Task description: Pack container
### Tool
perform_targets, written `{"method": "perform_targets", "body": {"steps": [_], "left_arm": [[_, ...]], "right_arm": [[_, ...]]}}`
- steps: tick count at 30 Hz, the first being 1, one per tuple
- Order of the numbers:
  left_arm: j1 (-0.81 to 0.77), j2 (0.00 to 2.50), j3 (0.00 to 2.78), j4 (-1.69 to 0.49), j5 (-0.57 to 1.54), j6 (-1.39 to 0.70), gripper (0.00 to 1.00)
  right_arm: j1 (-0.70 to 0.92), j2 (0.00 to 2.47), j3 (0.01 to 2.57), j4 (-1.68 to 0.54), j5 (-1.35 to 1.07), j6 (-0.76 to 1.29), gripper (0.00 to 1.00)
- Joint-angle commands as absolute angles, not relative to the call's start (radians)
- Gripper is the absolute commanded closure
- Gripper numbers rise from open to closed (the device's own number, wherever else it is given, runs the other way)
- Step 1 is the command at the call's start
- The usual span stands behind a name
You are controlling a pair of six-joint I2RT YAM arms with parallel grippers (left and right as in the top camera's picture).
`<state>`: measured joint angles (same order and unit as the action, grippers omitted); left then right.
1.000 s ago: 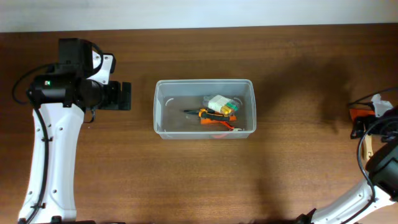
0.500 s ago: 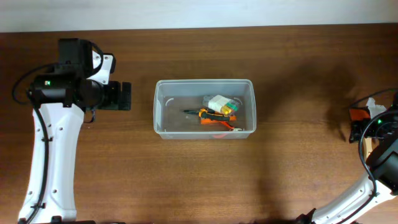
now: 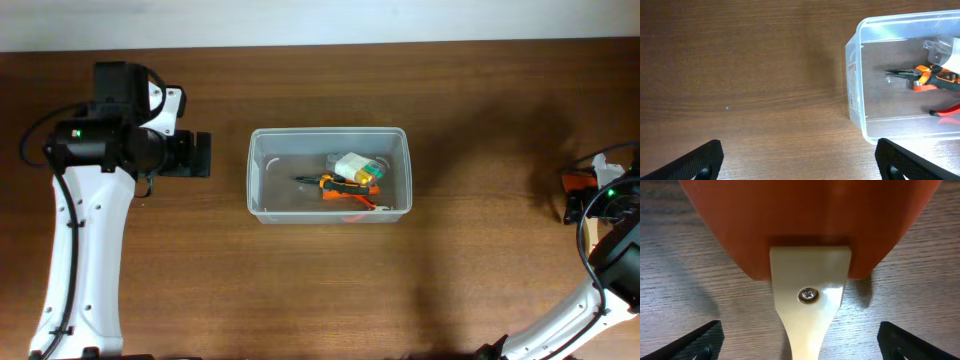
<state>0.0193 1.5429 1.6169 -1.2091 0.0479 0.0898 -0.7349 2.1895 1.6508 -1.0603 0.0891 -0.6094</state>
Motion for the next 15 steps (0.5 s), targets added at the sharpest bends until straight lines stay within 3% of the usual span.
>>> {"method": "perform_targets", "body": {"steps": [1,15], "left_arm": [[0.022,1.543,1.635,-1.209,0.044,0.092,0.01],[0.022,1.543,1.635,-1.209,0.044,0.092,0.01]], "right_arm": [[-0.733,2.209,1.647,-1.058,0.079,-0.601,0.01],[-0.739,2.214,1.647,-1.069,0.038,-0.595,0.01]]}}
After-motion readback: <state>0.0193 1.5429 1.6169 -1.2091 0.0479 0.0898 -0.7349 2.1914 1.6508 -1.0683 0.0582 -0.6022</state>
